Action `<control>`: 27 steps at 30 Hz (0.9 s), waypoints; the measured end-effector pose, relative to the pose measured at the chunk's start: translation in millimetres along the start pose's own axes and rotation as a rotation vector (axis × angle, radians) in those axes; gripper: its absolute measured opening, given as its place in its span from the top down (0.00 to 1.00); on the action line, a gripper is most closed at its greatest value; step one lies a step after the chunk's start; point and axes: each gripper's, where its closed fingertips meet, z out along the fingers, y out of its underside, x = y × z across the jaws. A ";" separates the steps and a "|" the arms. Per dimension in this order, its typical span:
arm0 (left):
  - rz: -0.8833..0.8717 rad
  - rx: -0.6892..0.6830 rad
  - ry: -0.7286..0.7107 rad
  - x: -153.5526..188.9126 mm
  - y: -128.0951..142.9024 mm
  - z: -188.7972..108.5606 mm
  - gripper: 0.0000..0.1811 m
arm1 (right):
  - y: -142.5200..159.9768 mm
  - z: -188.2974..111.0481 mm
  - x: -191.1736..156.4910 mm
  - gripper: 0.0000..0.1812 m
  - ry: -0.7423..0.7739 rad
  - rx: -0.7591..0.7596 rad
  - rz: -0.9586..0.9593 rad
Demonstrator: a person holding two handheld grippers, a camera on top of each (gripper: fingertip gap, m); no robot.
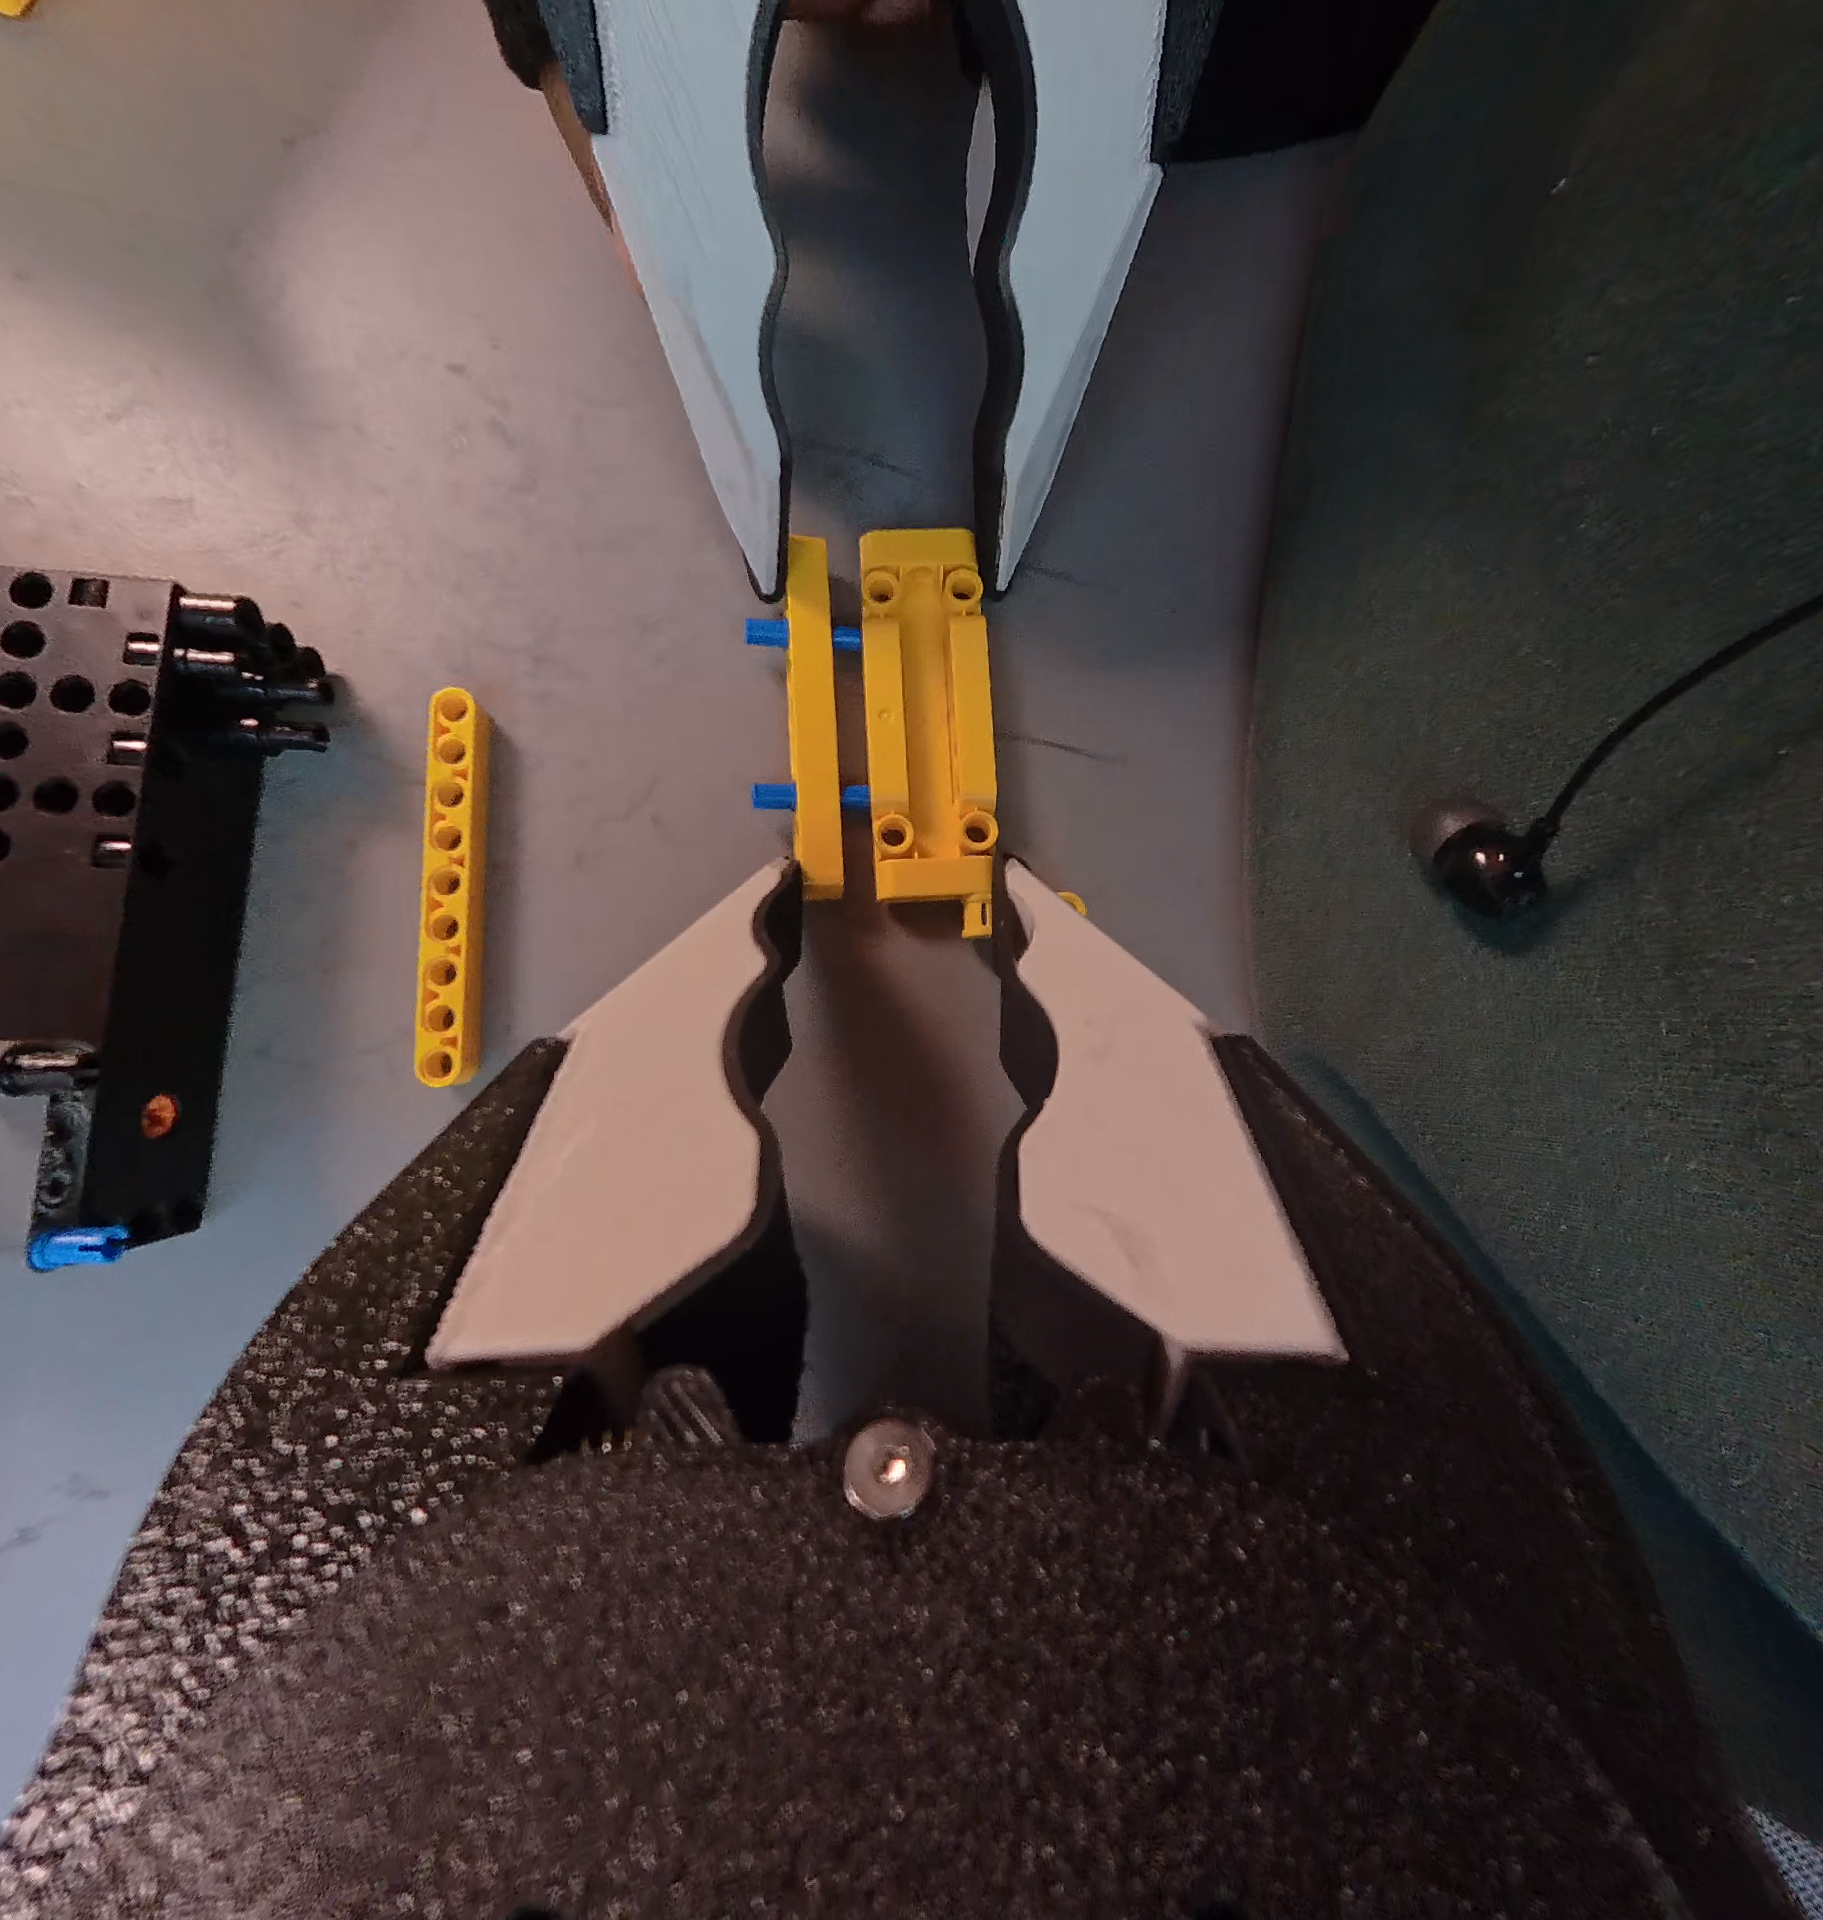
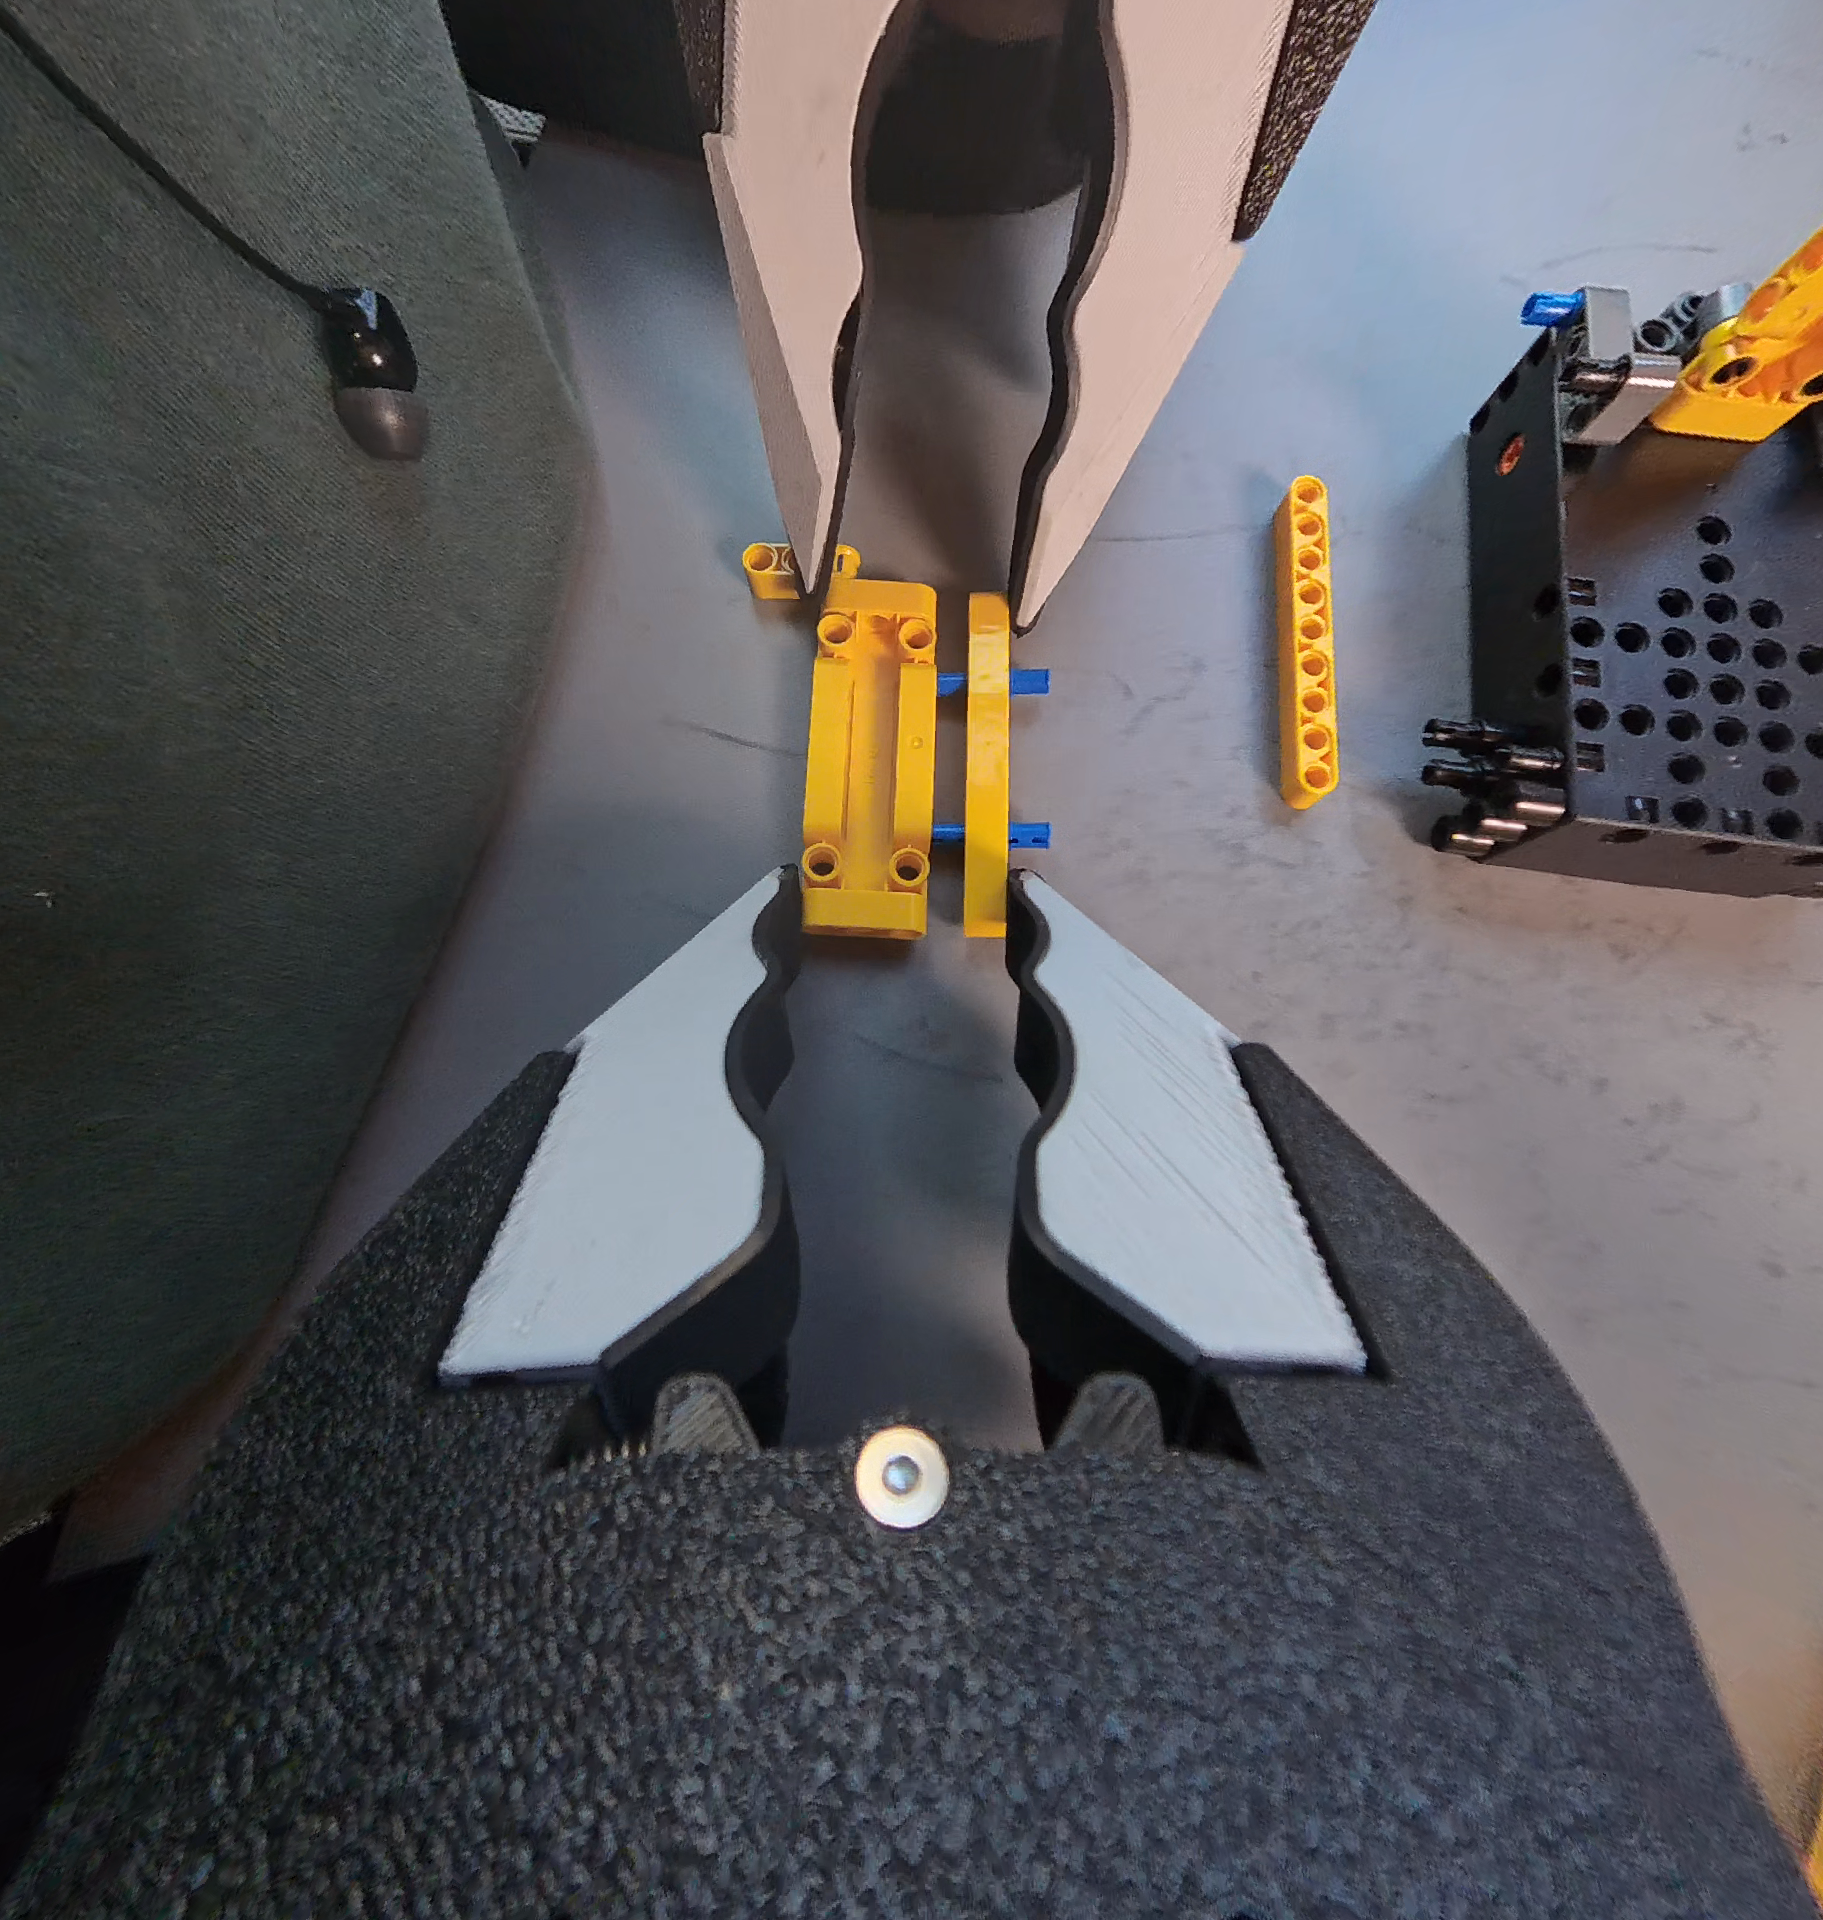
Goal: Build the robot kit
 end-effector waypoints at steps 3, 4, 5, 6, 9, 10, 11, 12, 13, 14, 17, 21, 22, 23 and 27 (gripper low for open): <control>0.026 0.009 -0.013 2.7 -1.9 -0.7 0.81 | -0.6 -1.3 -2.5 0.79 0.019 0.023 -0.007; 0.032 0.011 -0.015 4.0 -2.3 -0.4 0.81 | -0.6 -1.7 -4.2 0.79 0.023 0.029 -0.012; 0.038 0.012 -0.018 5.2 -2.8 0.0 0.81 | -0.4 -2.1 -5.4 0.79 0.029 0.031 -0.016; 0.043 0.010 -0.020 6.5 -3.0 0.7 0.81 | 0.1 -2.4 -6.7 0.79 0.033 0.030 -0.019; 0.032 0.002 0.004 10.9 -2.6 3.1 0.80 | 2.0 -2.0 -11.6 0.79 0.032 0.018 -0.035; 0.021 0.000 0.015 11.1 -2.4 3.4 0.80 | 2.1 -1.8 -11.8 0.79 0.029 0.015 -0.030; 0.011 -0.003 0.026 11.1 -2.3 3.7 0.80 | 2.2 -1.7 -11.8 0.79 0.021 0.014 -0.022; 0.002 -0.006 0.037 11.2 -2.1 4.0 0.80 | 2.2 -1.5 -11.5 0.79 0.016 0.013 -0.015; -0.005 -0.008 0.047 11.5 -1.9 4.1 0.79 | 2.0 -1.3 -11.3 0.78 0.013 0.012 -0.014; -0.011 -0.009 0.056 11.9 -1.6 4.1 0.79 | 1.9 -1.2 -11.6 0.78 0.010 0.012 -0.014; -0.017 -0.010 0.067 12.3 -1.6 4.3 0.79 | 2.1 -1.0 -11.7 0.78 0.004 0.011 -0.013; -0.030 -0.007 0.078 11.9 -1.7 4.2 0.80 | 2.3 -0.7 -11.6 0.78 0.000 0.009 -0.010; -0.033 -0.006 0.080 11.9 -1.7 4.3 0.80 | 2.3 -0.6 -11.5 0.78 -0.001 0.009 -0.009; -0.034 -0.007 0.081 11.9 -1.7 4.3 0.80 | 2.3 -0.5 -11.6 0.78 -0.003 0.008 -0.008; -0.043 -0.005 0.081 11.0 -1.6 3.9 0.81 | 2.2 0.1 -11.8 0.79 -0.007 0.002 -0.005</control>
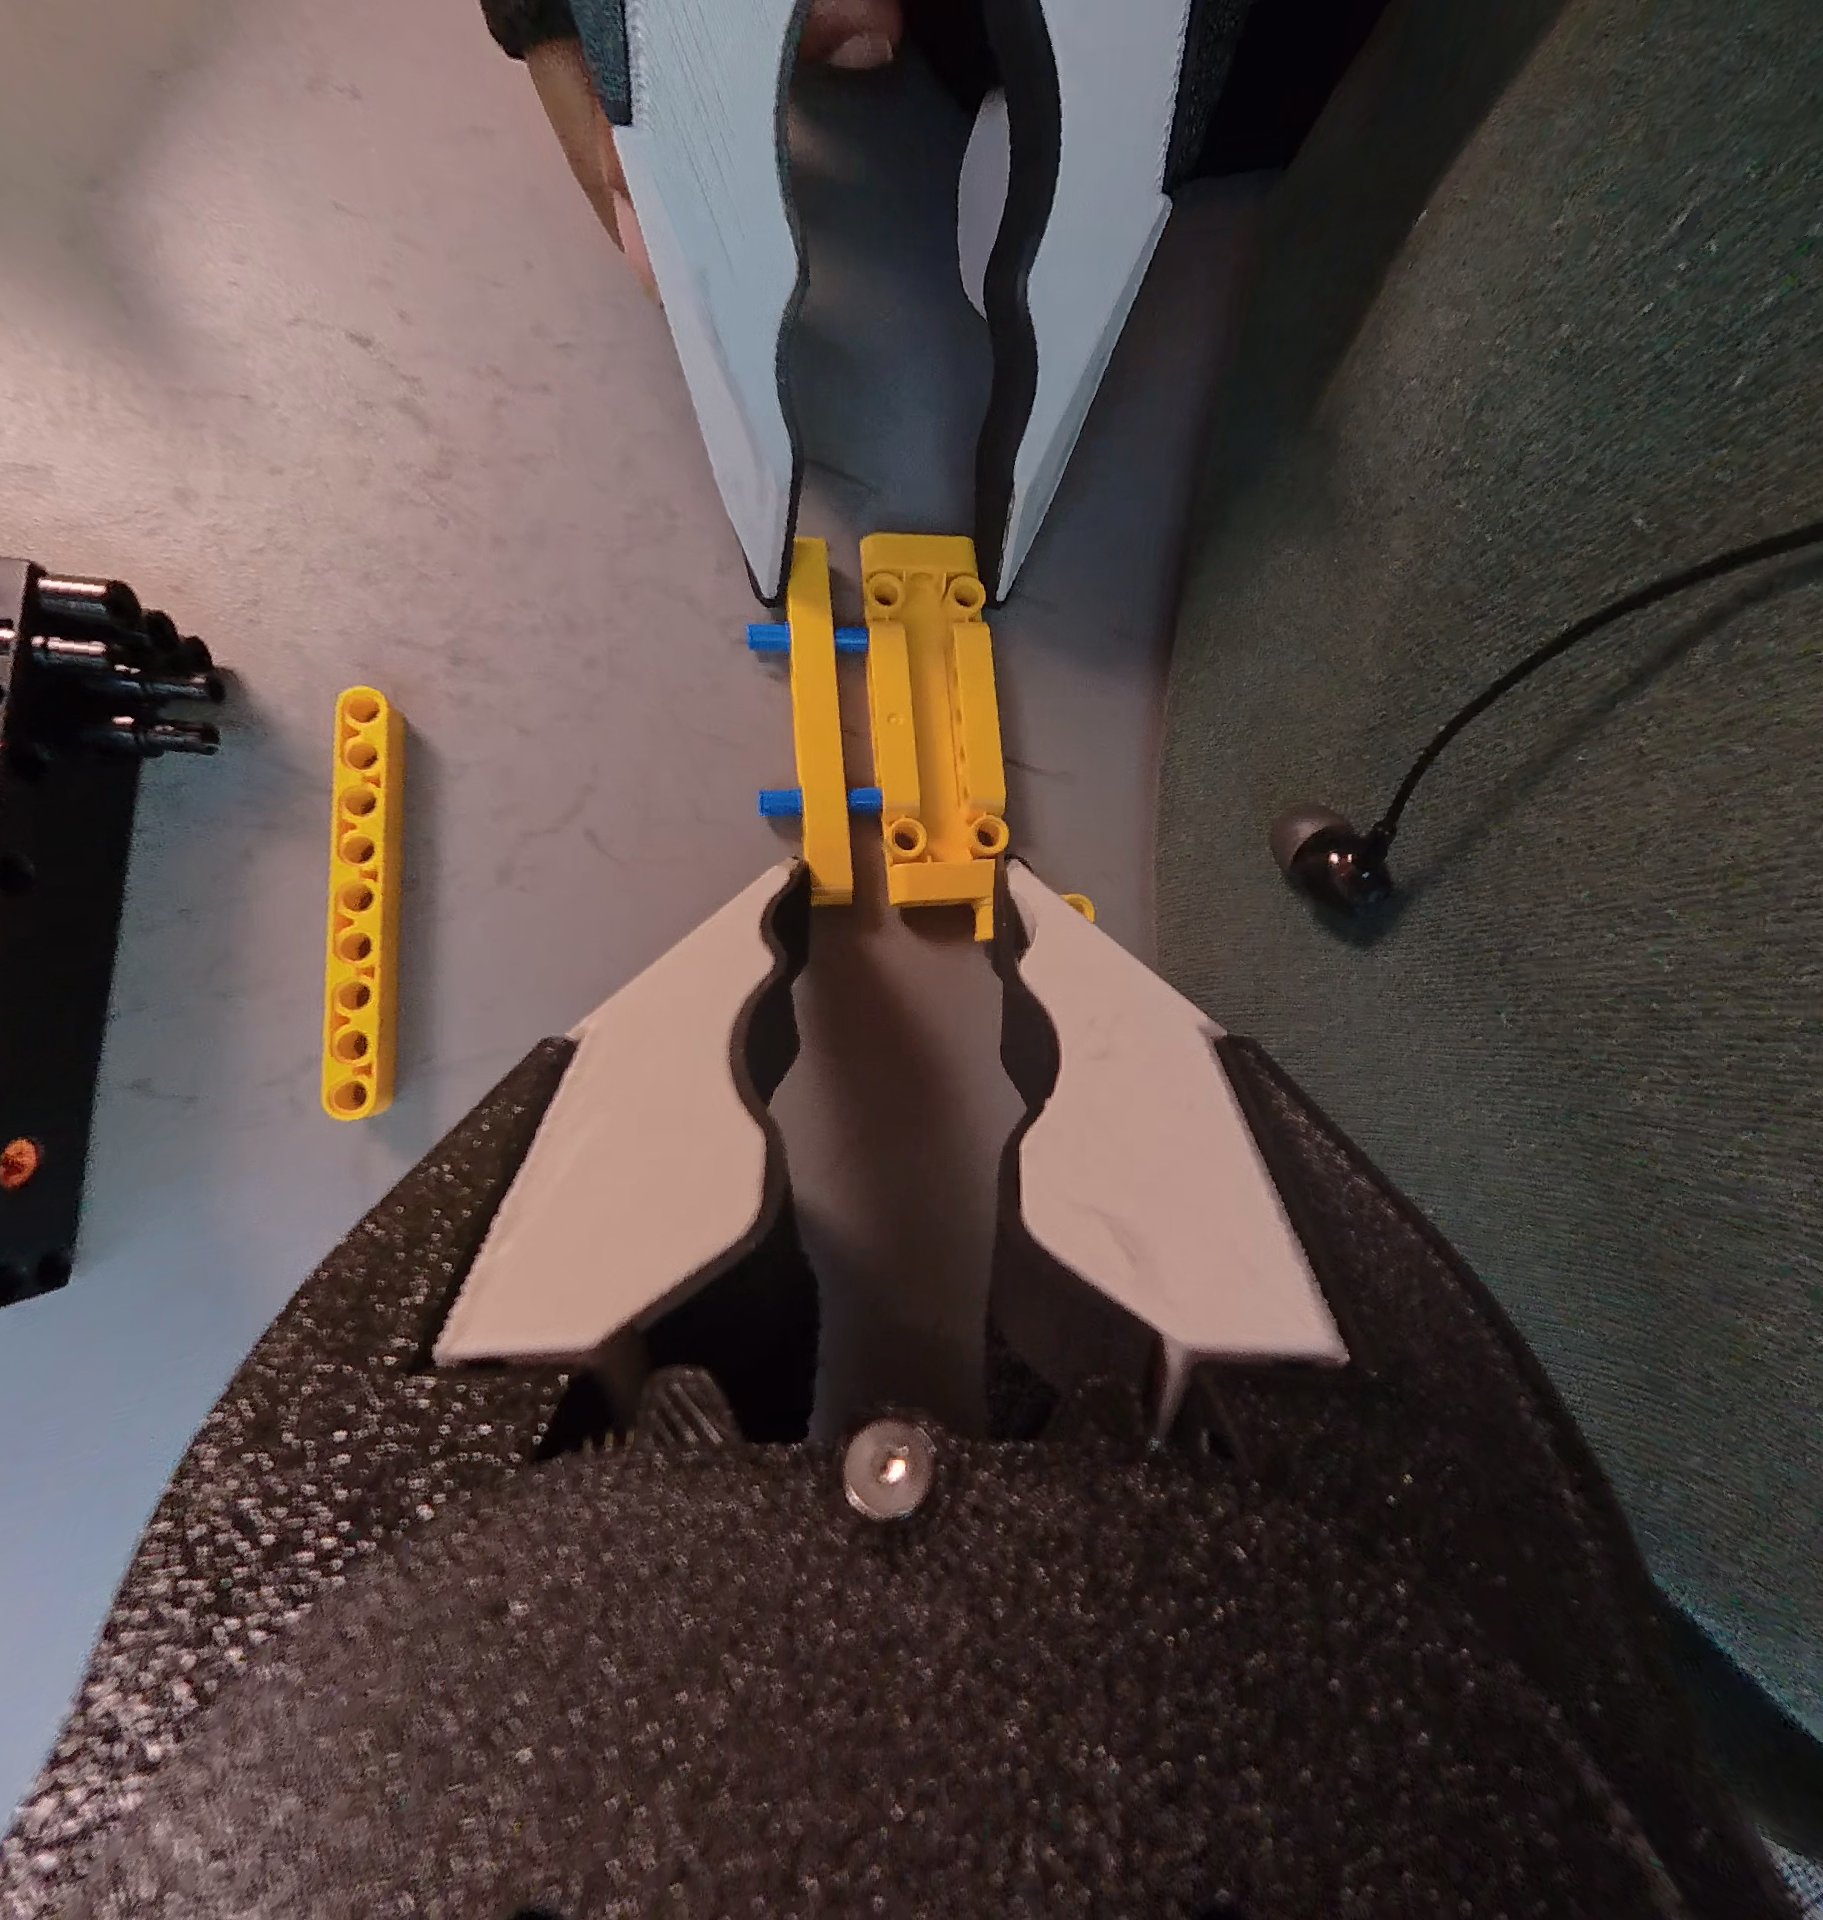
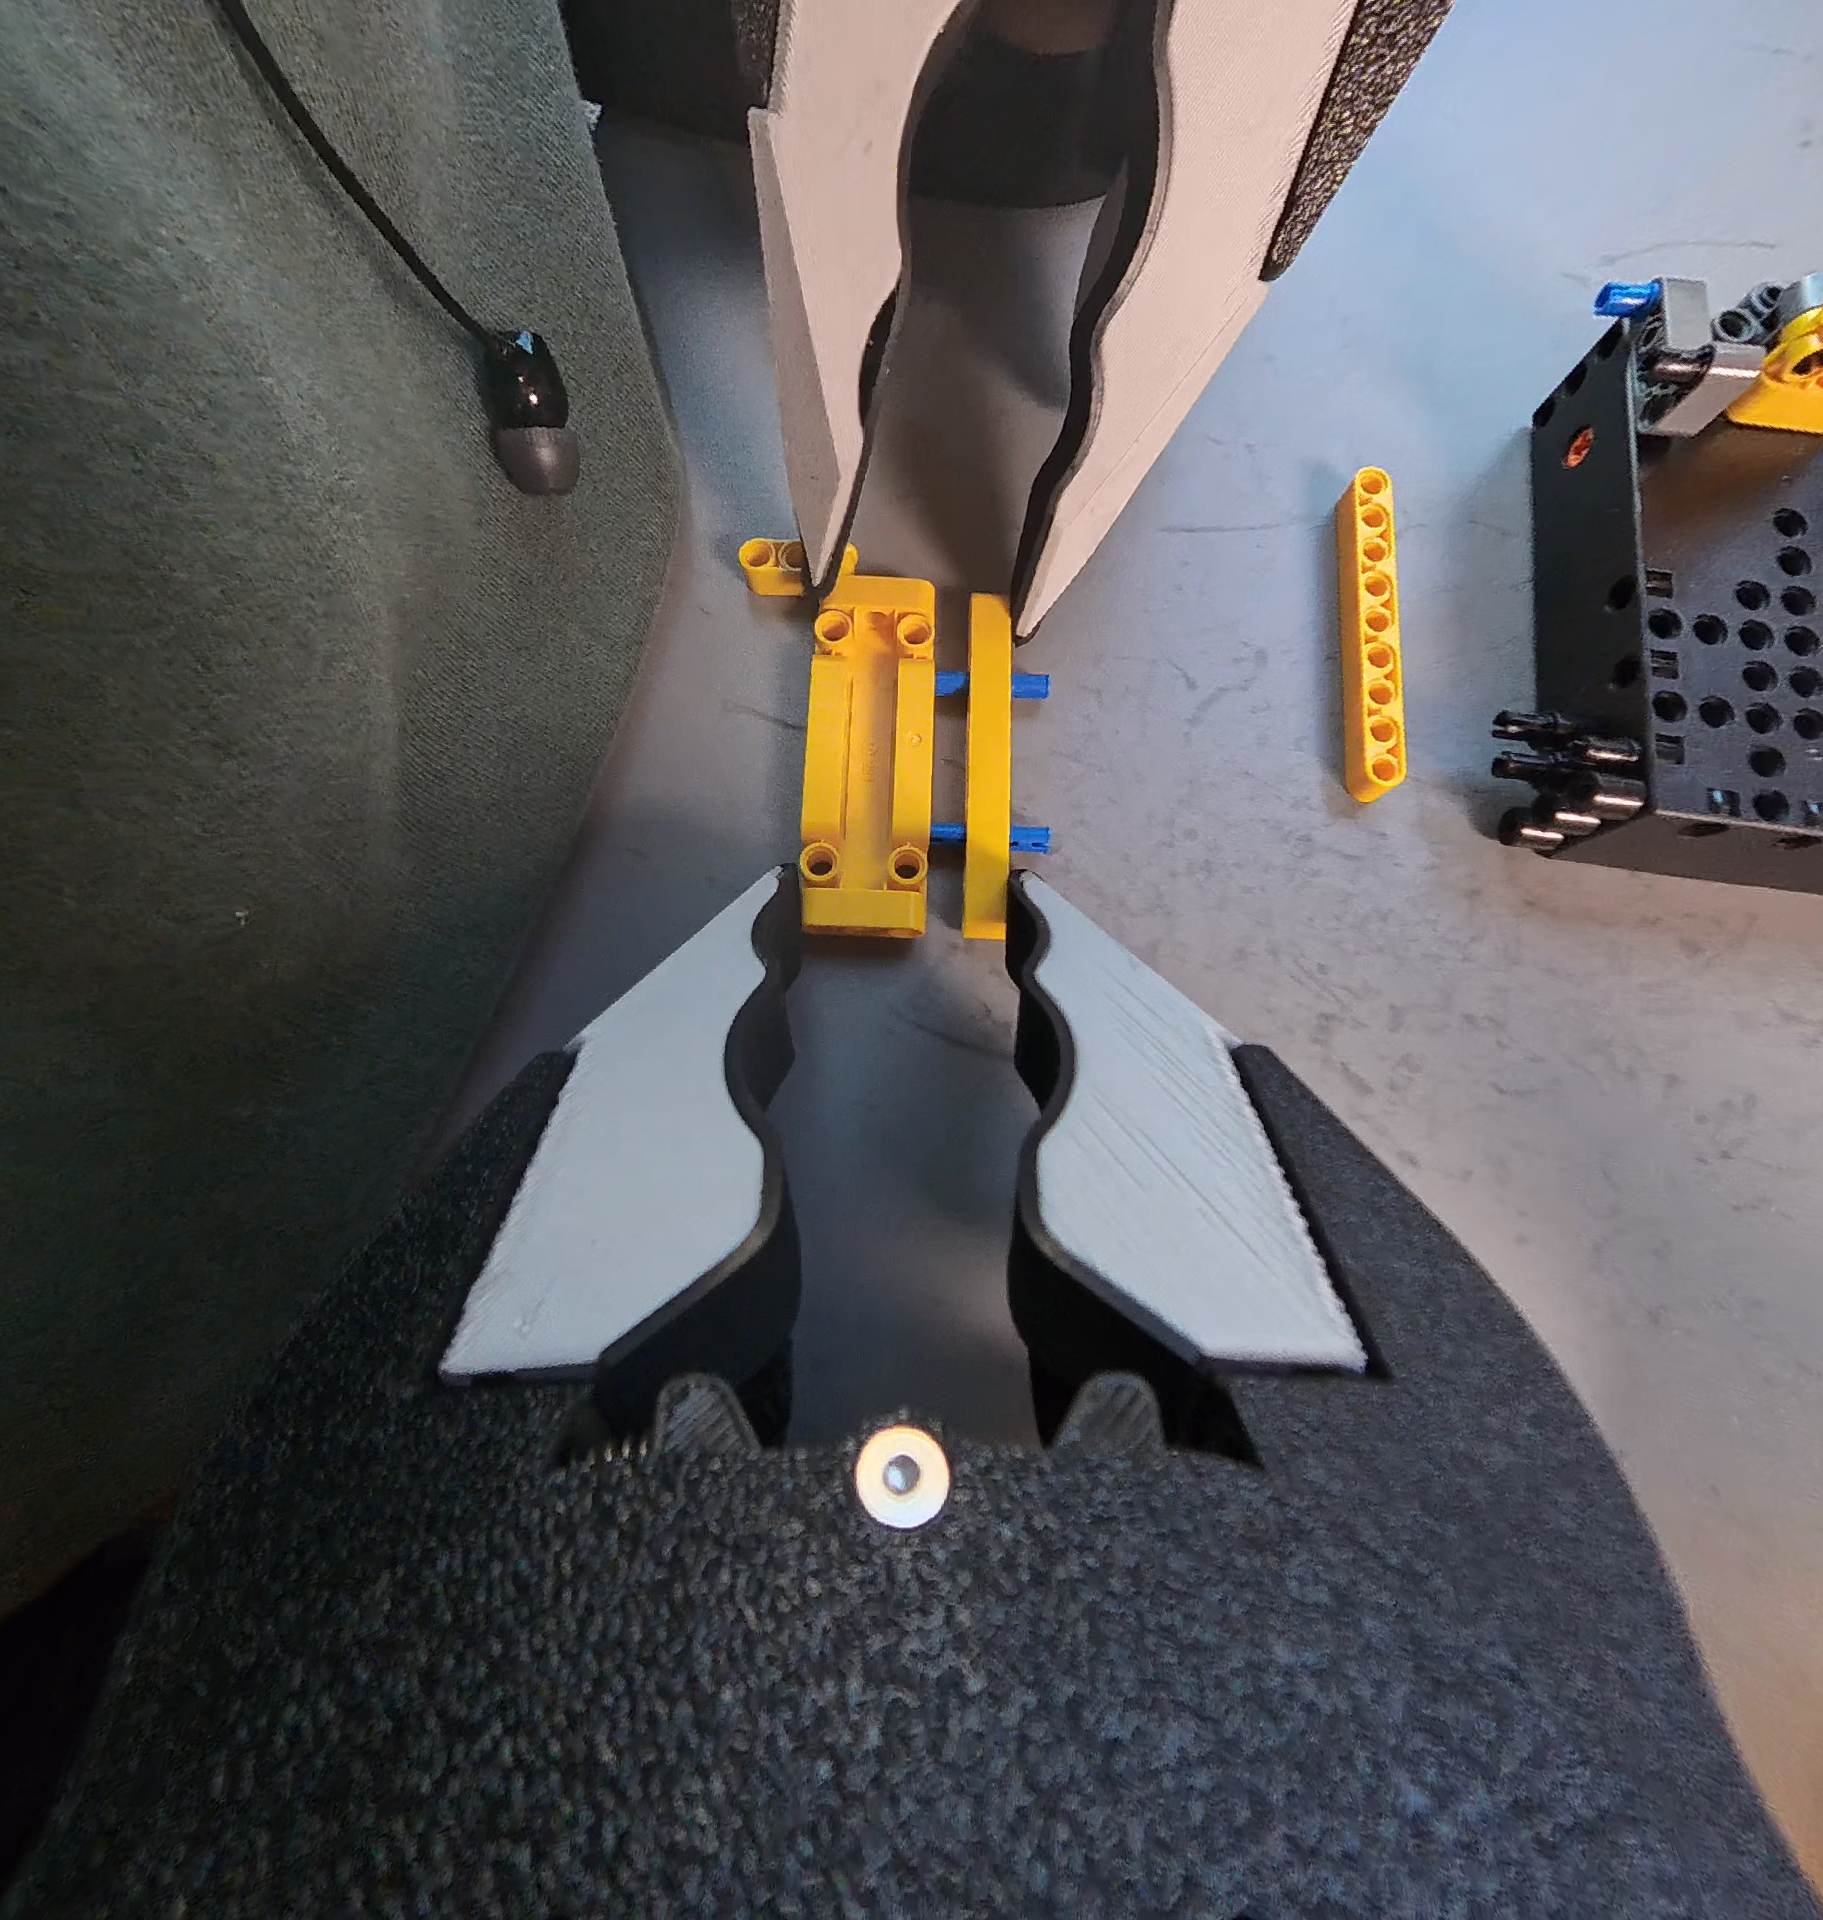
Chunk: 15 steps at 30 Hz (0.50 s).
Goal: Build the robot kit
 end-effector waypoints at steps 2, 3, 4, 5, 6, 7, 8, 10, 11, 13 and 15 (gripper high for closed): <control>-0.011 0.008 0.003 -0.8 -0.5 -1.0 0.87 | -0.8 0.9 -1.7 0.79 -0.008 0.001 -0.005; -0.016 0.010 0.006 -1.0 -0.2 -1.3 0.88 | -1.3 1.5 -2.2 0.79 -0.008 -0.001 -0.009; -0.015 0.011 0.006 -1.0 -0.2 -1.5 0.88 | -1.4 1.5 -2.3 0.79 -0.010 -0.004 -0.005; -0.010 0.010 0.003 -1.0 -0.3 -1.5 0.88 | -1.3 1.5 -2.3 0.79 -0.011 -0.005 -0.006; -0.010 0.011 0.003 -0.9 -0.2 -1.5 0.88 | -1.3 1.4 -2.4 0.79 -0.011 -0.006 -0.006; -0.013 0.011 0.006 -0.8 -0.2 -1.5 0.88 | -1.2 1.5 -2.3 0.79 -0.013 -0.007 -0.005; -0.017 0.010 0.009 -0.8 -0.2 -1.4 0.87 | -1.2 1.5 -2.4 0.79 -0.014 -0.007 -0.006; -0.025 0.008 0.019 -0.6 0.0 -1.1 0.87 | -1.0 1.4 -2.5 0.79 -0.016 -0.013 -0.005; -0.030 0.008 0.025 -0.5 0.0 -1.0 0.87 | -1.0 1.5 -2.4 0.79 -0.015 -0.015 -0.004; -0.027 0.006 0.027 0.0 0.1 -0.9 0.87 | -1.1 1.4 -2.6 0.79 -0.011 -0.020 0.002; -0.027 0.006 0.031 0.5 0.1 -0.7 0.88 | -0.9 1.4 -3.0 0.79 -0.014 -0.024 0.008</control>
